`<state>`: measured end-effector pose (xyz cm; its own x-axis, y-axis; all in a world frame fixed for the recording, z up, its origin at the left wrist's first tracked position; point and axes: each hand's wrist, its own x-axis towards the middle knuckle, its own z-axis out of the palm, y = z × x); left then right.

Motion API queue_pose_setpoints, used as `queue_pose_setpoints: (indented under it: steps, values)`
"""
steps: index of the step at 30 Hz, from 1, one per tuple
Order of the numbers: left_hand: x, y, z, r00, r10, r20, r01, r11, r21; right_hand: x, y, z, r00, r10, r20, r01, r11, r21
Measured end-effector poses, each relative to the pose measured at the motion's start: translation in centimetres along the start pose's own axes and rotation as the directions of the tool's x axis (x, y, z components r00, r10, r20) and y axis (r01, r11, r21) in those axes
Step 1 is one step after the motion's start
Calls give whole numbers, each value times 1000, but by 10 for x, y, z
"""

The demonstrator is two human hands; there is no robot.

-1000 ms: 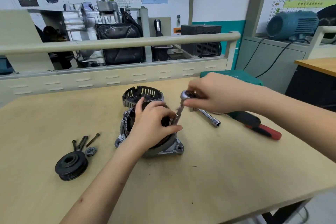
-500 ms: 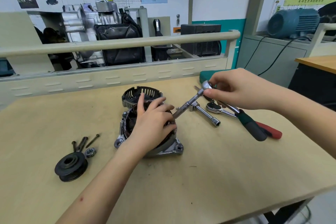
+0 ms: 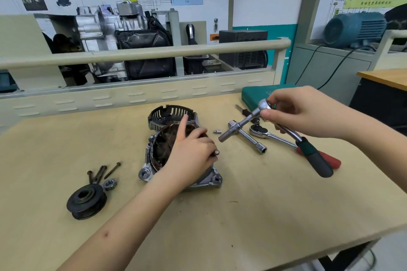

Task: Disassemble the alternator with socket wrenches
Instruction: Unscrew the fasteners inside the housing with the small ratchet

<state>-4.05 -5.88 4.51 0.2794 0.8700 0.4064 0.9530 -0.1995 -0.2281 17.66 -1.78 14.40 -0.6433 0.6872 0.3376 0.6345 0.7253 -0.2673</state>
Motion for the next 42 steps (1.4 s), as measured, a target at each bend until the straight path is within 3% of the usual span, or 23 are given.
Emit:
queue_pose_setpoints:
  steps: [4,8,14,20,21,23,25,27,31,39,42]
  values:
    - [-2,16,-4,994,101,-48,-90,978,190,-5,3,0,1000,25,-8,-25,1000,16]
    - [-5,20,2,988,140,-62,-121,962,244,-10,5,-3,1000,30,-3,-30,998,55]
    - [-6,36,10,989,141,34,-145,963,226,-13,9,-4,999,30,-12,-28,996,81]
    - [-24,44,17,988,149,-29,-149,989,-5,-14,14,-1,1000,19,-3,-19,995,97]
    - [-34,52,22,984,173,43,-170,984,-56,-14,15,0,1000,20,-10,-18,995,99]
    - [-53,69,35,940,206,271,-115,942,-317,-14,15,2,1000,17,-19,-15,995,102]
    - [-58,74,46,929,206,306,-43,885,-464,-13,14,5,1000,12,-22,-10,994,106]
    - [-47,75,58,943,163,289,4,866,-501,-12,12,7,1000,2,-20,0,994,109]
    - [-26,79,64,954,168,249,-31,881,-472,-9,9,10,999,-27,-23,29,995,96]
    - [-51,63,50,973,226,-42,-220,861,-459,-3,13,16,999,-30,-27,32,993,110]
    - [-69,55,51,978,209,-10,-196,896,-398,-1,10,20,999,-36,-26,39,990,135]
